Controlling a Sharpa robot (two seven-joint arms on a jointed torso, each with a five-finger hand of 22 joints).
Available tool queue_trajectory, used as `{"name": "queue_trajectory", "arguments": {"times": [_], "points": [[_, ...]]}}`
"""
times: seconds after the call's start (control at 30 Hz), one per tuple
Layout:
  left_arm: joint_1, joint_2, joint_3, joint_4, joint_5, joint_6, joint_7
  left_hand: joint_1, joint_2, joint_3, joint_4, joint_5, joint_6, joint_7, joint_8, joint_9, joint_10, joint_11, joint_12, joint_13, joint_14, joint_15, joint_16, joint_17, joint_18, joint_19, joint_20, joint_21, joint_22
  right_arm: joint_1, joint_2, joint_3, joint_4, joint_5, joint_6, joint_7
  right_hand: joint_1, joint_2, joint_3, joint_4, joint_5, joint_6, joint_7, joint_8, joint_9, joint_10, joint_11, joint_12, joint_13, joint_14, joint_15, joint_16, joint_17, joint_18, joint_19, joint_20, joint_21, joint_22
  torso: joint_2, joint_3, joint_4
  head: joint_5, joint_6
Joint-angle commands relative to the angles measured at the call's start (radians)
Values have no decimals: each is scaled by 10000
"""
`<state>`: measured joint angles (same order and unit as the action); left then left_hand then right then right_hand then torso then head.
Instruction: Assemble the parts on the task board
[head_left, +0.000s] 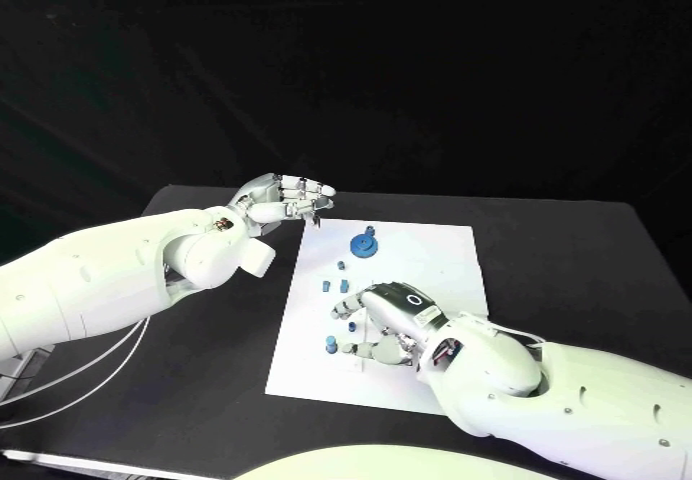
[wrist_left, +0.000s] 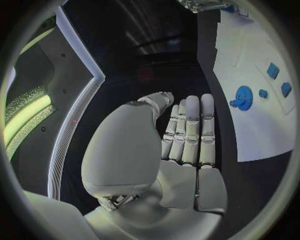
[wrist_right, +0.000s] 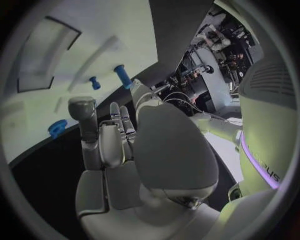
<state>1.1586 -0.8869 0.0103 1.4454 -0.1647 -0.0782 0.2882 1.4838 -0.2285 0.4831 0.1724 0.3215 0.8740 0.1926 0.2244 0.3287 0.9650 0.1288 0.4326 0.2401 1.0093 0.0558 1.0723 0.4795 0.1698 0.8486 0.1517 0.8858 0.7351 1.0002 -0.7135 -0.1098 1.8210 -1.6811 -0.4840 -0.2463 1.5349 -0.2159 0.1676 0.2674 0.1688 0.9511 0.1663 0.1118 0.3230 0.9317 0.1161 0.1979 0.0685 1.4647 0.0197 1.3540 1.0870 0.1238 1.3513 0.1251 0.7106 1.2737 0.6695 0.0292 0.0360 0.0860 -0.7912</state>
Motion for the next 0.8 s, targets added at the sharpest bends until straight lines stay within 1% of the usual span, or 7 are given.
{"name": "queue_trajectory", "arguments": {"times": [0.03,0.27,0.4,0.5,0.53,0.63,0.8], "points": [[4,2,-3,4,5,172,36,-20,77,-2,-83,20,-18,42,44,-13,-80,-1,64,-15,-17,13,-46,-11,135,-11,30,-38,-8,282,-629,93,337,1614,-681,714,177,39,-69,121,109,-26,61,-61,-29,104,-16,184,27,33,67,-42,-2,116,-17,-25,39,10,-7,-3,-23,-106,59],[-4,-27,-43,15,23,156,47,-27,78,-6,-82,20,-21,43,46,-14,-86,1,64,-17,-16,14,-50,-11,135,-10,31,-43,-10,946,-2126,180,700,4115,-184,743,-137,226,112,229,154,298,35,13,-65,1948,-241,1088,253,229,-96,286,588,-53,411,-135,1233,466,-57,-28,-80,-627,141],[-6,-67,-58,79,34,120,79,-38,76,-11,-77,19,-22,44,46,-14,-87,2,64,-17,-15,16,-51,-11,134,-10,32,-46,-11,1163,-3062,187,802,5327,96,507,-670,96,83,224,285,583,-291,344,29,3430,-649,2011,908,423,-417,701,1336,-201,721,-407,2243,879,-82,-63,-131,-931,142],[-13,-117,-66,152,40,92,104,-38,76,-11,-77,19,-22,44,46,-14,-87,2,64,-17,-15,16,-51,-11,134,-10,32,-46,-11,1219,-3655,138,885,5909,387,186,-1201,190,-121,172,631,329,-455,1047,346,3146,-870,4165,3054,470,-592,855,1544,-296,878,-613,2788,1175,-107,-65,-181,-1086,109],[-15,-128,-68,173,41,86,110,-38,76,-11,-77,19,-22,44,46,-14,-87,2,64,-17,-15,16,-51,-11,134,-10,32,-46,-11,1218,-3830,115,927,6018,480,56,-1454,202,-257,65,574,215,-491,1253,440,4148,-860,7292,6630,550,-603,1034,1911,-355,973,-618,3152,1319,-113,-61,-195,-1133,97],[-23,-155,-80,227,45,81,124,-38,76,-11,-77,19,-22,44,46,-14,-87,2,64,-17,-15,16,-51,-11,134,-10,32,-46,-11,1186,-4281,54,1080,6104,764,-403,-2018,449,-578,203,587,-104,-554,2173,806,4921,-868,11326,11626,716,-591,1481,2879,-454,1149,-625,3845,1647,-131,-58,-225,-1219,81],[-32,-171,-97,280,49,79,130,-38,76,-11,-77,19,-22,44,46,-14,-87,2,64,-17,-15,16,-51,-11,134,-10,32,-46,-11,1062,-4662,-22,1275,5819,1127,-1232,-2682,724,-1375,263,664,-218,-638,2971,1103,5585,-927,12683,13538,861,-643,1830,3762,-582,1348,-653,4660,1976,-154,-77,-250,-1297,54]]}}
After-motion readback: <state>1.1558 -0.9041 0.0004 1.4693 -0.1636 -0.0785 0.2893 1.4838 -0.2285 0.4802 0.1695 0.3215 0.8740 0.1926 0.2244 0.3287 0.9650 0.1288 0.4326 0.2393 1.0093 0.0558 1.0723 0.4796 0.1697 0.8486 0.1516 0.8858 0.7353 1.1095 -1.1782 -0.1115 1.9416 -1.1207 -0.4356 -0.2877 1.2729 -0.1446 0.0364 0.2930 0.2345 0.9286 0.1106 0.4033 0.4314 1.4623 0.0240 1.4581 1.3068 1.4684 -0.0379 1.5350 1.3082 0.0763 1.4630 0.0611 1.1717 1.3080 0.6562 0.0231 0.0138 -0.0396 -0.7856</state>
